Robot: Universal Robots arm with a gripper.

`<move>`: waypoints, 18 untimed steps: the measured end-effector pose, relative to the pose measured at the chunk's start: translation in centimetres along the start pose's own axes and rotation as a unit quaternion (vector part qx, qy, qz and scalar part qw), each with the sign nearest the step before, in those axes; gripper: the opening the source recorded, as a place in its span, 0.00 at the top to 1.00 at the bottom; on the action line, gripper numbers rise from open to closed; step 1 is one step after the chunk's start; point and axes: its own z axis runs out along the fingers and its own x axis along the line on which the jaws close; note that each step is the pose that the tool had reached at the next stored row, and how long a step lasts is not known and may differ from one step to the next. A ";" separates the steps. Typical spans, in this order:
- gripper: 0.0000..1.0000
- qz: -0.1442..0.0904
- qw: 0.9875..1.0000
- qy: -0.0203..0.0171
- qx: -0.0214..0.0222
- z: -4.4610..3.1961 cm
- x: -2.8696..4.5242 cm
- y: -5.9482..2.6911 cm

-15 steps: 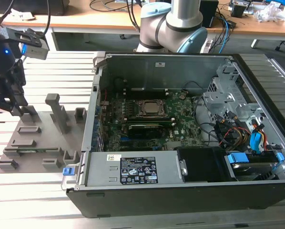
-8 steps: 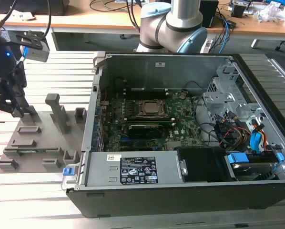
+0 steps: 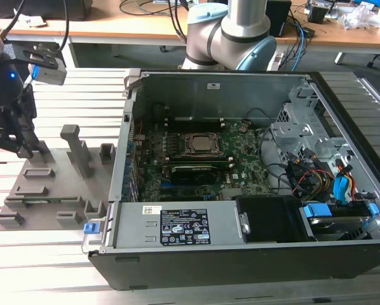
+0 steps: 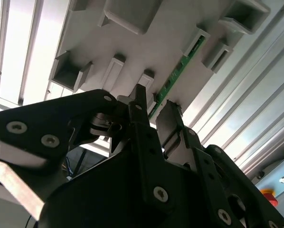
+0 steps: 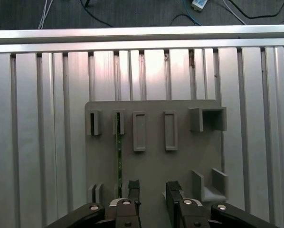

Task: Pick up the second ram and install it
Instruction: 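Pick up the second ram and move it above second insertion slot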

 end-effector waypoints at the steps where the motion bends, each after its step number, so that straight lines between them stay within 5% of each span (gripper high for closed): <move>1: 0.64 0.000 1.000 0.000 0.000 0.09 0.00 0.00; 18: 0.64 0.000 1.000 0.000 0.000 1.23 0.03 -0.05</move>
